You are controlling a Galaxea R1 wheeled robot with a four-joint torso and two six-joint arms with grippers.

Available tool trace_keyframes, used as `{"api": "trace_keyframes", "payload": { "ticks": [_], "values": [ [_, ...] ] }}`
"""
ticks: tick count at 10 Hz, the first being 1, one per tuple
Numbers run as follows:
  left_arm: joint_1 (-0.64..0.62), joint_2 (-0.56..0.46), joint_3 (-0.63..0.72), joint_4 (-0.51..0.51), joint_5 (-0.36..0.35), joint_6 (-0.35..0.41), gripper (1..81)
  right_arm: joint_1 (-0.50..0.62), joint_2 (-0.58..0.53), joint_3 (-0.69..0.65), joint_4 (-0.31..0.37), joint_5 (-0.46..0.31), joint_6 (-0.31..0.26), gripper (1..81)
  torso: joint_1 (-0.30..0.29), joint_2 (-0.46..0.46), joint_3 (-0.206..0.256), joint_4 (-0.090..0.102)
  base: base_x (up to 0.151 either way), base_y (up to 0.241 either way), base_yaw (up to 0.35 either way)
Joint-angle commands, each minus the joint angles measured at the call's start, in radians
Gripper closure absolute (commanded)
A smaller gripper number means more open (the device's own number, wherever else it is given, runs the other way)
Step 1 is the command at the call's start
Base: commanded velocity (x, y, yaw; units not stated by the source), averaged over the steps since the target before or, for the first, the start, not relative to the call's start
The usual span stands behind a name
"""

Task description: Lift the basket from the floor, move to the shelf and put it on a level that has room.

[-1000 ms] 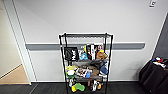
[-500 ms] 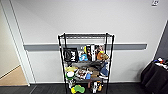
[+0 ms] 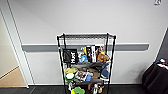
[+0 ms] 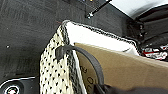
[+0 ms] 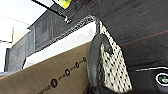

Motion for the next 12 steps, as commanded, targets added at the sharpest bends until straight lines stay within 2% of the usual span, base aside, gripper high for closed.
{"api": "trace_keyframes", "payload": {
  "ticks": [1, 10, 12],
  "values": [
    [-0.111, -0.005, 0.043, -0.002, 0.025, -0.003, 81.1, 0.109, 0.003, 0.049, 0.01, -0.033, 0.01, 81.1, 0.0, 0.0, 0.0, 0.0, 0.102, 0.0, 0.0],
    [-0.105, -0.005, 0.042, -0.002, 0.025, -0.003, 81.1, 0.103, 0.003, 0.052, 0.01, -0.033, 0.012, 81.1, 0.0, 0.0, 0.0, 0.0, 0.111, 0.0, 0.0],
    [-0.088, -0.003, 0.042, 0.0, 0.0, -0.002, 81.1, 0.094, 0.003, 0.053, 0.01, -0.031, 0.012, 81.1, 0.0, 0.0, 0.0, 0.0, 0.114, 0.0, 0.0]
  ]
}}
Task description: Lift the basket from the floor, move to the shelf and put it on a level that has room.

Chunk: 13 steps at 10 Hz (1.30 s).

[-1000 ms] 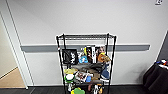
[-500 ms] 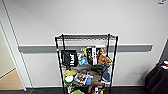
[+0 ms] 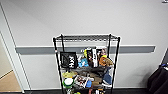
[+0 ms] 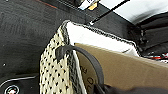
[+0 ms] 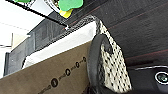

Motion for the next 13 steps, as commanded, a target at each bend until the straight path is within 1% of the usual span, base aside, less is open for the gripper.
{"api": "trace_keyframes", "payload": {
  "ticks": [1, 10, 13],
  "values": [
    [-0.084, -0.003, 0.042, 0.01, -0.005, -0.004, 81.1, 0.094, 0.005, 0.053, 0.009, -0.017, 0.009, 81.1, 0.0, 0.0, 0.0, 0.0, 0.115, 0.0, 0.0],
    [-0.08, 0.0, 0.042, 0.013, -0.013, -0.004, 81.1, 0.084, 0.015, 0.047, 0.008, -0.009, 0.009, 81.1, 0.0, 0.0, 0.0, 0.0, 0.114, 0.0, 0.0],
    [-0.08, -0.003, 0.042, 0.013, -0.013, -0.004, 81.1, 0.084, 0.025, 0.031, 0.008, -0.009, 0.009, 81.1, -0.001, 0.0, 0.0, 0.0, 0.114, -0.063, 0.0]
  ]
}}
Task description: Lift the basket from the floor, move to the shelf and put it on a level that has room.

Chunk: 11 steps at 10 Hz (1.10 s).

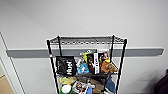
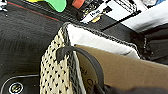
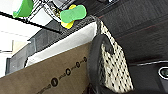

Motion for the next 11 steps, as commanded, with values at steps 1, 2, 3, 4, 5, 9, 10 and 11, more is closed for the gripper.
{"api": "trace_keyframes", "payload": {
  "ticks": [1, 2, 3, 4, 5, 9, 10, 11],
  "values": [
    [-0.108, 0.001, 0.046, 0.006, 0.023, -0.006, 81.1, 0.111, 0.011, 0.029, 0.008, -0.035, 0.009, 81.1, 0.0, 0.0, 0.0, 0.0, 0.114, -0.064, 0.0],
    [-0.108, 0.003, 0.046, 0.008, 0.023, -0.006, 81.1, 0.111, 0.011, 0.027, 0.008, -0.035, 0.009, 81.1, 0.0, 0.0, 0.0, 0.0, 0.114, -0.064, 0.0],
    [-0.108, 0.003, 0.046, 0.008, 0.023, -0.006, 81.1, 0.11, 0.011, 0.027, 0.008, -0.035, 0.009, 81.1, 0.0, 0.0, 0.0, 0.0, 0.116, 0.0, 0.0],
    [-0.108, 0.001, 0.046, 0.008, 0.023, -0.006, 81.1, 0.109, 0.011, 0.027, 0.008, -0.035, 0.009, 81.1, 0.0, 0.0, 0.0, 0.0, 0.117, 0.0, 0.0],
    [-0.108, 0.001, 0.046, 0.006, 0.023, -0.006, 81.1, 0.109, 0.011, 0.027, 0.008, -0.035, 0.009, 81.1, 0.0, 0.0, 0.0, 0.0, 0.116, 0.0, 0.0],
    [-0.108, 0.003, 0.046, 0.008, 0.023, -0.006, 81.1, 0.109, 0.011, 0.029, 0.006, -0.035, 0.008, 81.1, -0.001, 0.0, 0.0, 0.0, 0.116, 0.0, 0.0],
    [-0.108, 0.003, 0.046, 0.008, 0.023, -0.006, 81.1, 0.109, 0.011, 0.032, 0.0, -0.035, 0.009, 81.1, -0.001, 0.0, 0.0, 0.0, 0.117, 0.0, 0.0],
    [-0.108, 0.003, 0.046, 0.007, 0.023, -0.006, 81.1, 0.111, 0.011, 0.033, -0.001, -0.035, 0.009, 81.1, -0.001, 0.0, 0.0, 0.0, 0.116, 0.0, 0.0]
  ]
}}
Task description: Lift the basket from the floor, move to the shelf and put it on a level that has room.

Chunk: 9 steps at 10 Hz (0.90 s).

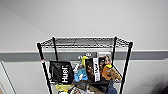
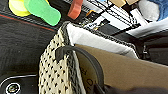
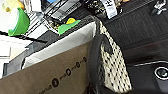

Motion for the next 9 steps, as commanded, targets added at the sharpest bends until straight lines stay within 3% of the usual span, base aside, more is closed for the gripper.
{"api": "trace_keyframes", "payload": {
  "ticks": [1, 9],
  "values": [
    [-0.11, -0.003, 0.046, 0.007, 0.025, -0.006, 81.1, 0.114, 0.009, 0.049, 0.0, -0.037, 0.01, 81.1, 0.0, 0.0, 0.0, 0.0, 0.116, 0.0, 0.0],
    [-0.11, 0.004, 0.046, 0.007, 0.025, -0.006, 81.1, 0.111, 0.004, 0.047, -0.003, -0.037, 0.009, 81.1, 0.0, 0.0, 0.0, 0.0, 0.116, 0.0, 0.0]
  ]
}}
